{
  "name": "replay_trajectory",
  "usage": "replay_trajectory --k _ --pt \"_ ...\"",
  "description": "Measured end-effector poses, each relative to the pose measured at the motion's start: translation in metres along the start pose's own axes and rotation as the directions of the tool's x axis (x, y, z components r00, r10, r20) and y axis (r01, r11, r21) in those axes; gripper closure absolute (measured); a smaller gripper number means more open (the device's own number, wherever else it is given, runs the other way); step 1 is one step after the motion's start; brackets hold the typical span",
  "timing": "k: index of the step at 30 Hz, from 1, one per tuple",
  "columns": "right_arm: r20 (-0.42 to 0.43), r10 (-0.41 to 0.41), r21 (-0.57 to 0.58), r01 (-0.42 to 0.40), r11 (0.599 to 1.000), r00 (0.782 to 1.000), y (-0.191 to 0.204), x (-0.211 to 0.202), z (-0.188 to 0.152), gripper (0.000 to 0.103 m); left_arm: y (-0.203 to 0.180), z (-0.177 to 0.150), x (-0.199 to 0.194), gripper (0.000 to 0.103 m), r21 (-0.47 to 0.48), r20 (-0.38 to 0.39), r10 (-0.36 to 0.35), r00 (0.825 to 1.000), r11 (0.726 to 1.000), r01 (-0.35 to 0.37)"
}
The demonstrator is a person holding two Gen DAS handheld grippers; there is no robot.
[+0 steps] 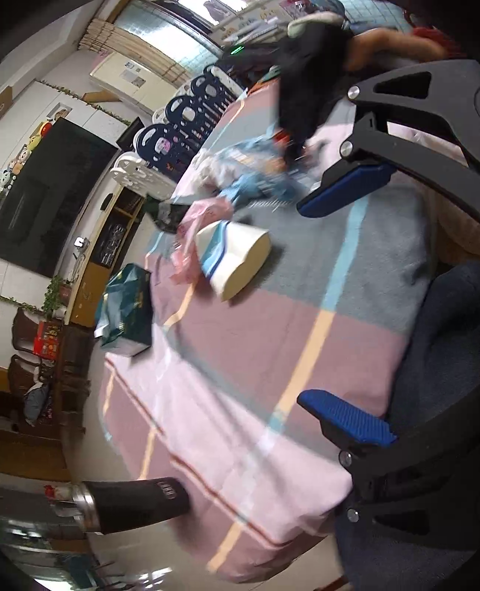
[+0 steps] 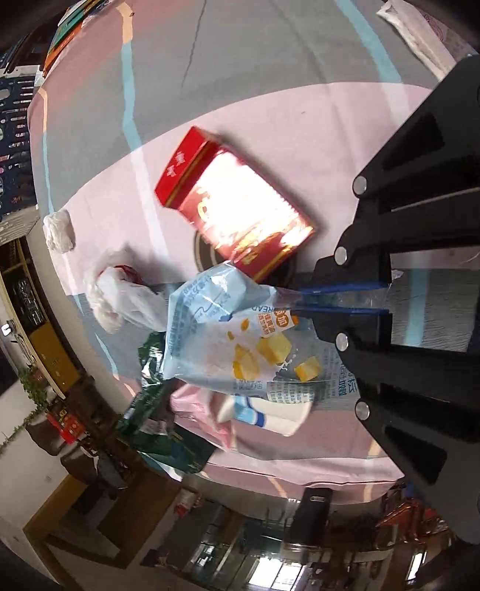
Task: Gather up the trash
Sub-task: 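Grasp the clear snack wrapper with the right tool while the left grasps the white paper cup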
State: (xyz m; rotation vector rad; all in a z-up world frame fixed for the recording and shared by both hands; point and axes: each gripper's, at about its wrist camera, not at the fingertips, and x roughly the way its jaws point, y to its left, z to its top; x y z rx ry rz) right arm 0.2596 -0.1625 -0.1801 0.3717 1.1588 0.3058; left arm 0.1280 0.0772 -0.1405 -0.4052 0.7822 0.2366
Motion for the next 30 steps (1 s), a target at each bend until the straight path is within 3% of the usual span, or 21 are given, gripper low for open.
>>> replay_trajectory --k 4,7,10,13,15,16,18,20,22,24,25,27,30 --pt "0.003 -0.020 -0.029 0.020 0.999 1.000 -0.021 -0.028 -0.043 0.095 -0.004 0.034 0.028 0.006 0.003 0.019 0.015 1.000 1.000 -0.015" --pt "-0.002 -0.045 -0.004 0.045 0.999 0.999 -0.041 -0.044 -0.066 0.095 -0.026 0.059 0.069 0.005 0.078 -0.059 -0.024 0.998 0.997 0.028" --pt "-0.014 -0.037 0.056 0.038 0.998 0.999 -0.059 -0.056 -0.082 0.095 -0.057 0.074 0.110 0.004 0.189 -0.171 -0.040 0.984 0.979 0.073" --pt "-0.026 -0.023 0.082 0.025 0.996 0.999 -0.065 -0.058 -0.090 0.095 -0.090 0.075 0.150 0.004 0.367 -0.233 0.063 0.970 0.930 0.028" --pt "-0.040 -0.021 0.074 0.024 0.997 0.999 -0.063 -0.057 -0.091 0.095 -0.097 0.071 0.168 0.004 0.431 -0.240 0.142 0.960 0.902 -0.026" --pt "-0.044 -0.021 0.069 0.024 0.997 0.999 -0.061 -0.056 -0.092 0.095 -0.098 0.069 0.175 0.004 0.437 -0.256 0.159 0.953 0.899 -0.033" --pt "-0.050 -0.010 0.063 0.014 0.998 0.999 -0.057 -0.054 -0.093 0.095 -0.094 0.065 0.186 0.004 0.411 -0.320 0.123 0.939 0.912 0.020" --pt "-0.050 -0.005 0.048 0.007 0.999 0.999 -0.052 -0.054 -0.095 0.095 -0.089 0.061 0.186 0.011 0.404 -0.308 0.121 0.944 0.915 0.015" --pt "-0.049 -0.003 0.038 0.005 0.999 0.999 -0.048 -0.053 -0.097 0.095 -0.084 0.059 0.180 0.026 0.407 -0.272 0.137 0.952 0.913 -0.015" --pt "-0.051 0.002 0.039 0.000 0.999 0.999 -0.046 -0.053 -0.099 0.095 -0.078 0.058 0.169 0.034 0.375 -0.240 0.112 0.964 0.927 -0.014" --pt "-0.051 0.002 0.040 0.000 0.999 0.999 -0.045 -0.054 -0.100 0.095 -0.074 0.057 0.162 0.052 0.358 -0.222 0.100 0.970 0.934 -0.014" --pt "-0.047 0.001 0.042 0.001 0.999 0.999 -0.044 -0.055 -0.101 0.095 -0.070 0.052 0.148 0.077 0.345 -0.198 0.097 0.975 0.938 -0.024" --pt "-0.030 -0.004 0.036 0.005 0.999 1.000 -0.041 -0.061 -0.102 0.095 -0.062 0.043 0.127 0.081 0.278 -0.180 0.044 0.983 0.961 0.008"
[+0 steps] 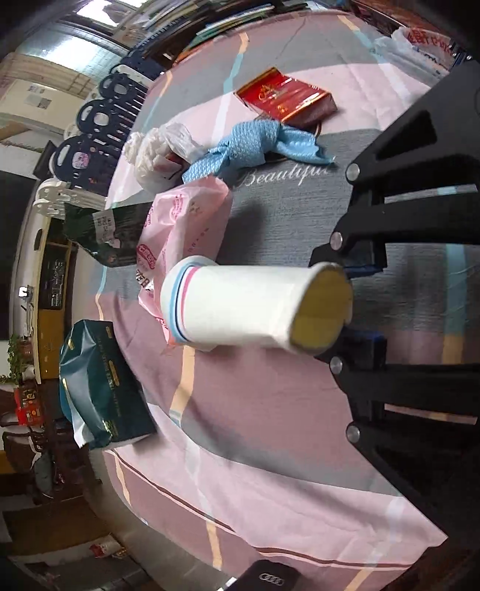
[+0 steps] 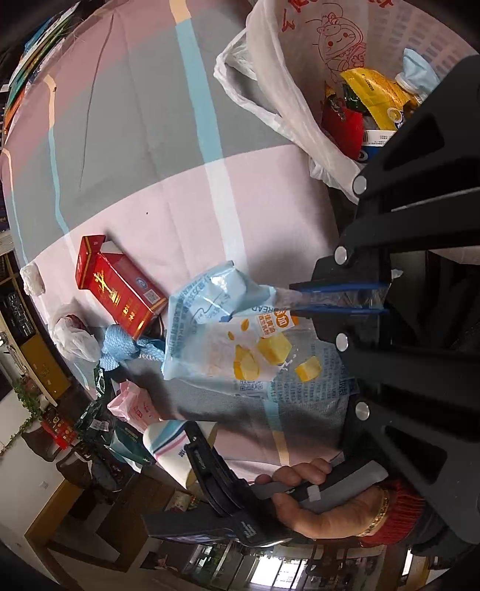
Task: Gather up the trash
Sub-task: 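Grasp the clear snack wrapper with the right tool while the left grasps the white paper cup, then drop the wrapper into the basket with the right tool while the left drops the paper cup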
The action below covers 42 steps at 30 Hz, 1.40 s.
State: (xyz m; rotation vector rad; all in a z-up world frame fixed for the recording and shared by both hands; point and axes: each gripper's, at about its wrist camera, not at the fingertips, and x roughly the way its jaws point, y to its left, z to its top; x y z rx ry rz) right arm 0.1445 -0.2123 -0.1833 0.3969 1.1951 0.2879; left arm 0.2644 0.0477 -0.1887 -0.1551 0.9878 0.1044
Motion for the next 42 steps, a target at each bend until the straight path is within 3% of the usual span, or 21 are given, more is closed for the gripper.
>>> replay_trajectory --k 8,18,25,32,42 --pt "0.040 -0.004 -0.020 0.005 1.000 0.999 0.008 -0.016 0.000 0.095 0.007 -0.029 -0.062 0.085 -0.087 0.098 -0.045 0.994 0.995 0.053" --pt "0.179 -0.058 -0.083 0.073 0.994 0.982 0.027 -0.058 0.001 0.095 -0.005 -0.041 -0.134 0.085 -0.038 0.170 -0.005 0.985 0.999 0.011" --pt "0.243 -0.099 -0.106 0.127 0.986 0.965 0.034 -0.077 0.000 0.095 -0.012 -0.055 -0.178 0.085 -0.030 0.206 -0.013 0.979 0.999 0.019" --pt "0.256 -0.105 -0.100 0.134 0.986 0.961 0.030 -0.086 -0.002 0.095 -0.024 -0.062 -0.203 0.085 0.010 0.250 -0.019 0.968 1.000 0.017" --pt "0.259 -0.111 -0.085 0.137 0.987 0.960 0.029 -0.088 -0.003 0.095 -0.026 -0.063 -0.201 0.085 0.016 0.236 -0.018 0.972 1.000 0.014"
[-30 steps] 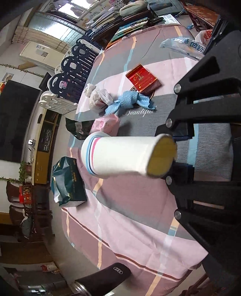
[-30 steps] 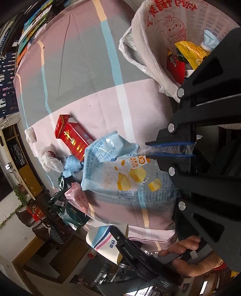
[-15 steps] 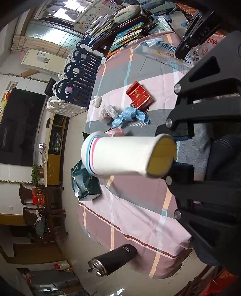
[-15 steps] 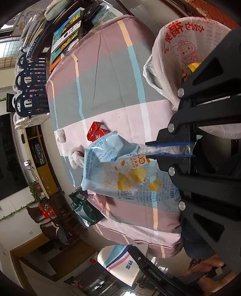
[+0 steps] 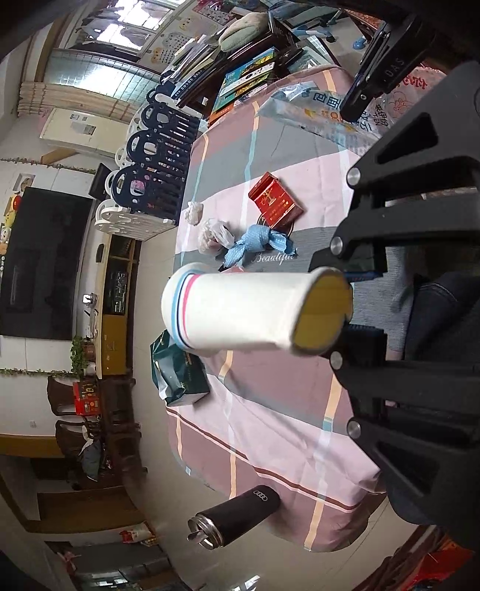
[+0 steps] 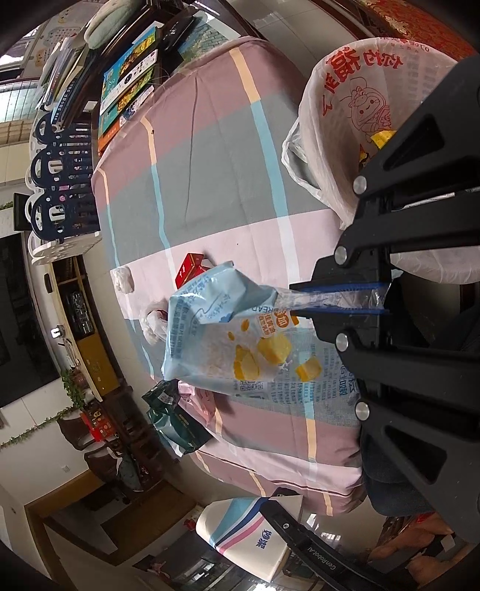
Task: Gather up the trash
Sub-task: 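Drop the wrapper into the basket with the right tool while the left drops the paper cup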
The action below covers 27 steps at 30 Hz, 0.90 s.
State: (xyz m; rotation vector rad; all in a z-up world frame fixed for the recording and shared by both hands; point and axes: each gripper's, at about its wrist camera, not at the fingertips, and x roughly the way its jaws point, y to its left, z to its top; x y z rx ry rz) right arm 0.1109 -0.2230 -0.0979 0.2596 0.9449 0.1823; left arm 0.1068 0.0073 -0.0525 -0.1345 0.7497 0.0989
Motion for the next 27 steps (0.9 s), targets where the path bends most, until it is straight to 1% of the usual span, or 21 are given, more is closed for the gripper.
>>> replay_trajectory --k 3,6,11,15,18,21,24,27 --pt "0.012 0.003 0.002 -0.003 1.000 1.000 -0.002 -0.006 0.002 0.095 -0.001 -0.001 0.000 0.085 0.004 -0.002 -0.002 1.000 1.000 0.002" --pt "0.046 -0.011 0.008 0.010 1.000 0.999 -0.013 -0.022 0.006 0.095 -0.002 -0.002 -0.002 0.085 0.007 -0.001 -0.009 1.000 1.000 0.009" --pt "0.094 -0.068 0.051 0.063 0.997 0.993 -0.048 -0.052 0.008 0.095 -0.006 -0.005 -0.008 0.085 0.014 0.004 -0.035 0.999 0.999 0.035" --pt "0.086 -0.120 0.065 0.115 0.991 0.989 -0.073 -0.067 -0.004 0.095 -0.018 -0.008 -0.018 0.085 0.044 0.018 -0.061 0.998 0.997 0.060" --pt "0.033 -0.160 0.051 0.158 0.986 0.987 -0.086 -0.063 -0.024 0.095 -0.032 -0.011 -0.026 0.085 0.074 0.023 -0.085 0.996 0.994 0.083" --pt "-0.059 -0.193 0.062 0.197 0.979 0.979 -0.104 -0.048 -0.053 0.095 -0.048 -0.016 -0.034 0.085 0.111 0.021 -0.115 0.993 0.987 0.112" --pt "-0.148 -0.206 0.091 0.221 0.971 0.967 -0.119 -0.033 -0.078 0.095 -0.061 -0.021 -0.038 0.085 0.139 0.004 -0.155 0.988 0.978 0.153" --pt "-0.217 -0.219 0.104 0.246 0.964 0.951 -0.127 -0.022 -0.092 0.095 -0.079 -0.026 -0.041 0.085 0.172 -0.013 -0.180 0.984 0.969 0.180"
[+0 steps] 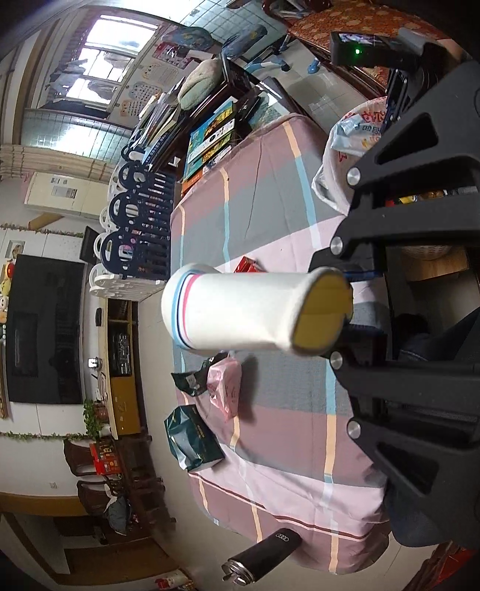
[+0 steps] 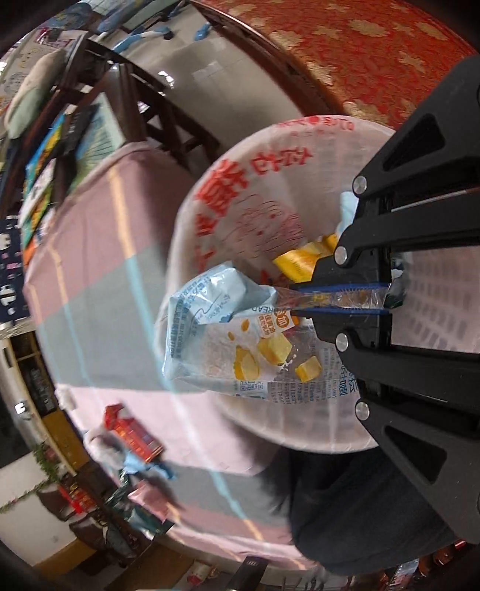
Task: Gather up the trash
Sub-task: 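Drop the wrapper into the basket with the right tool while the left drops the paper cup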
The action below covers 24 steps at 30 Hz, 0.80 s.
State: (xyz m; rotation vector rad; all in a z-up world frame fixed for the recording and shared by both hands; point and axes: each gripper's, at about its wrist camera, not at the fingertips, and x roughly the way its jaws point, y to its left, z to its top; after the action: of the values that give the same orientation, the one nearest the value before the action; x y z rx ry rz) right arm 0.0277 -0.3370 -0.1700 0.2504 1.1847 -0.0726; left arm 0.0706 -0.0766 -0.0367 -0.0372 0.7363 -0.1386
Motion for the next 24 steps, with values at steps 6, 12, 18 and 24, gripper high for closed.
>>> replay_trajectory --k 6,12,18,24 --pt "-0.017 0.034 0.095 -0.033 0.995 0.999 -0.022 -0.003 0.004 0.044 -0.032 -0.007 0.003 0.085 0.062 -0.026 -0.056 0.998 0.996 0.058" --pt "0.147 0.016 0.204 -0.046 0.978 0.989 -0.054 -0.043 0.020 0.041 -0.055 -0.017 0.013 0.085 0.093 -0.089 -0.159 0.983 0.982 0.167" --pt "0.218 0.000 0.284 -0.063 0.957 0.976 -0.078 -0.062 0.031 0.041 -0.088 -0.035 0.025 0.084 0.133 -0.199 -0.353 0.914 0.915 0.382" --pt "0.228 0.001 0.294 -0.069 0.953 0.974 -0.081 -0.065 0.036 0.041 -0.131 -0.062 0.025 0.030 0.317 -0.260 -0.323 0.910 0.862 0.396"
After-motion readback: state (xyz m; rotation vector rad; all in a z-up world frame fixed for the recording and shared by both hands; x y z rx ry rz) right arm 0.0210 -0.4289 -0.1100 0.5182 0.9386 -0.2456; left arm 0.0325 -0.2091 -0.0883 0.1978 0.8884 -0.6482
